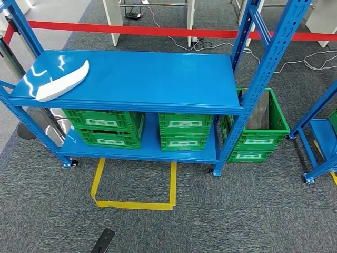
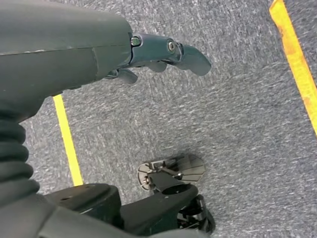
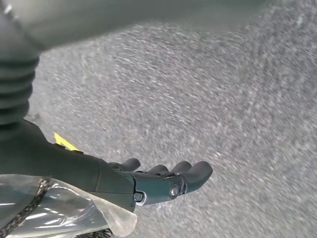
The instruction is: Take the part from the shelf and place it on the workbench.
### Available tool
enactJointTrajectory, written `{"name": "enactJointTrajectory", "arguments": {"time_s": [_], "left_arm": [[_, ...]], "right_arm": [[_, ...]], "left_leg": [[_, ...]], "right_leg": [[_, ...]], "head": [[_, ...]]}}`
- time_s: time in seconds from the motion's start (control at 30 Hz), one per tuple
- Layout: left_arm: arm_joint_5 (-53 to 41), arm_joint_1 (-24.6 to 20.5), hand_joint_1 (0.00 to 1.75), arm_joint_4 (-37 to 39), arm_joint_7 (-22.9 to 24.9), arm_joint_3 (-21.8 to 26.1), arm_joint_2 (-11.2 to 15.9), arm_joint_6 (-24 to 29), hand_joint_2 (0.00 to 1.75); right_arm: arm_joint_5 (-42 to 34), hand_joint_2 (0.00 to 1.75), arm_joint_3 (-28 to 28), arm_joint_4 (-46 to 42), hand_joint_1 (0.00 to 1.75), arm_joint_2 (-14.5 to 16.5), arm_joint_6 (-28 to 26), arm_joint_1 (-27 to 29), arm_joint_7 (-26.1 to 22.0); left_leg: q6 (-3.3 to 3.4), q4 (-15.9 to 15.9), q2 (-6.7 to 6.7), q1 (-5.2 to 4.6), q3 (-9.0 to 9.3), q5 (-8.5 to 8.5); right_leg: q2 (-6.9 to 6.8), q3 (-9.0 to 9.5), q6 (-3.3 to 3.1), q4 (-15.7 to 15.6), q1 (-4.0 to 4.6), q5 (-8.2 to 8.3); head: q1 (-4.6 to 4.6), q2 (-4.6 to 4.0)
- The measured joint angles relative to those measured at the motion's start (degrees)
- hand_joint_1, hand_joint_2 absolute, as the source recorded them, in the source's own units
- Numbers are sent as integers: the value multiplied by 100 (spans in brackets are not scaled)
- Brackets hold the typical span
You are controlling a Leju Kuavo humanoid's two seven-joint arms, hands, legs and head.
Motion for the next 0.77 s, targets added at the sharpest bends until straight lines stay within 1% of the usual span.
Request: {"name": "enactJointTrajectory", "arguments": {"time_s": [0.27, 0.4, 0.5, 0.53, 0.57, 0.63, 0.7, 0.77], "left_arm": [[-31, -16, 0, 0, 62, 10, -11, -8, 175], [-37, -38, 0, 0, 79, 10, -19, -19, 175], [-37, -52, 0, 0, 73, 10, -22, -19, 44], [-37, -53, 0, 0, 61, 10, -24, -19, 44], [-38, -53, 0, 0, 39, 10, -26, -19, 87], [-38, -52, 0, 0, -14, 10, -27, -17, 87], [-38, -52, 0, 0, -44, 10, -27, -9, 0], [-38, -51, 0, 0, -50, 10, -27, -1, 0]], "right_arm": [[60, 175, 127, 0, 0, -2, 79, 10, 122], [60, 0, 239, 0, 0, -4, 96, 16, 143], [60, 0, 302, 0, 0, -14, 103, 24, 117], [60, 0, 315, 0, 0, -16, 102, 27, 111], [60, 0, 325, 0, 0, -19, 101, 31, 109], [60, 0, 333, 0, 0, -21, 97, 39, 103], [60, 0, 345, 0, 0, -24, 96, 48, 99], [60, 0, 359, 0, 0, -26, 96, 54, 99]], "left_leg": [[0, 0, 0, 0, 0, 0], [0, 0, 0, 0, 1, 0], [0, 0, 0, 0, 1, 0], [0, 0, 0, 0, 1, 0], [0, 0, 0, 0, 1, 0], [0, 0, 0, 0, 0, 0], [0, 0, 0, 0, 0, 0], [0, 0, 0, 0, 0, 0]], "right_leg": [[0, -1, 0, 0, 0, 0], [0, 0, 0, 0, 0, 0], [0, 1, 0, 0, 0, 0], [0, 1, 0, 0, 0, 0], [0, 1, 0, 0, 0, 0], [0, 2, 0, 0, 0, 0], [0, 2, 0, 0, 0, 0], [0, 2, 0, 0, 0, -1]], "head": [[0, 0], [0, 0], [0, 0], [0, 0], [0, 0], [0, 0], [0, 0], [0, 0]]}}
